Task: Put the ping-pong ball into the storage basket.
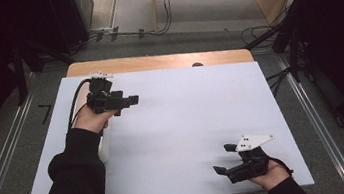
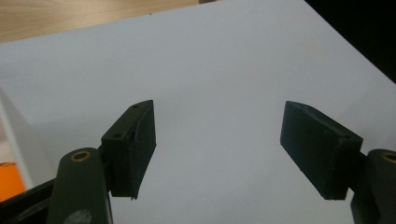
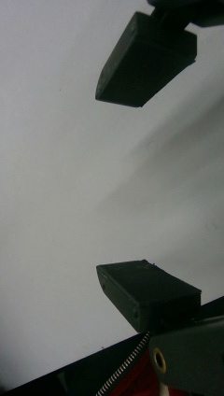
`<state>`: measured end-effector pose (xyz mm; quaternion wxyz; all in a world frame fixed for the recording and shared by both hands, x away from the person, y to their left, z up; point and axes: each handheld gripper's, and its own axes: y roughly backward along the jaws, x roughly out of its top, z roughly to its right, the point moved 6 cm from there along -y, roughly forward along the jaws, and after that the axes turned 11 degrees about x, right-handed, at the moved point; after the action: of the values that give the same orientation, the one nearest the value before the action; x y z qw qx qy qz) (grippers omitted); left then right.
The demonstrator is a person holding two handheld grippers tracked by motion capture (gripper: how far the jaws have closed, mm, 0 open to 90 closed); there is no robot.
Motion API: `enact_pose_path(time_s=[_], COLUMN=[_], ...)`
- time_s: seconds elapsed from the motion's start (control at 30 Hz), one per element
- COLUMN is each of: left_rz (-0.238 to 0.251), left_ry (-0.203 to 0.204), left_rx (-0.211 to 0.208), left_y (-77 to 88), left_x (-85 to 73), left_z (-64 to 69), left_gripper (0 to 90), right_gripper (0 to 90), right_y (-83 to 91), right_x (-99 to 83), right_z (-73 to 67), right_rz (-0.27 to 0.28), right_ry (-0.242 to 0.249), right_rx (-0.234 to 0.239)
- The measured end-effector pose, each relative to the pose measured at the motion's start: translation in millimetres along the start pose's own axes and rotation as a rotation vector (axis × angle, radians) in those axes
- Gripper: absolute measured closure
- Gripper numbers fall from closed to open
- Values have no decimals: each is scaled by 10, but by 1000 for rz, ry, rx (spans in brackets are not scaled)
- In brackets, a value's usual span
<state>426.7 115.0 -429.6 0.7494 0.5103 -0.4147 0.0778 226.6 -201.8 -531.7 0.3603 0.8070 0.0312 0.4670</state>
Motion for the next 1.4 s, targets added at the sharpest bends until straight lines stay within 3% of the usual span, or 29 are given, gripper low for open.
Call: enact_pose_path(time_s=[0.3,0.67,0.73,1.0,1.3,1.4], left_rz=[-5,-14,-20,-6,-5,-14], left_ry=[-28,-68,-94,-132,-205,-218], left_rx=[-27,-32,-25,-62,-87,-105], left_y=[-41,-86,-82,-71,-35,-4], left_x=[-17,-80,-95,-165,-261,-285], left_z=[154,337,366,472,581,642], left_gripper=[271,271,271,270,270,225], right_gripper=[135,135,135,135,135,135], right_y=[-1,6,7,5,12,12], right_x=[-3,-6,-7,-10,-13,-14], right_z=[1,6,6,2,4,5], right_rz=[-2,0,0,0,-1,-1], right_ry=[-4,-1,0,-2,-5,-6], right_rx=[1,2,3,4,2,3])
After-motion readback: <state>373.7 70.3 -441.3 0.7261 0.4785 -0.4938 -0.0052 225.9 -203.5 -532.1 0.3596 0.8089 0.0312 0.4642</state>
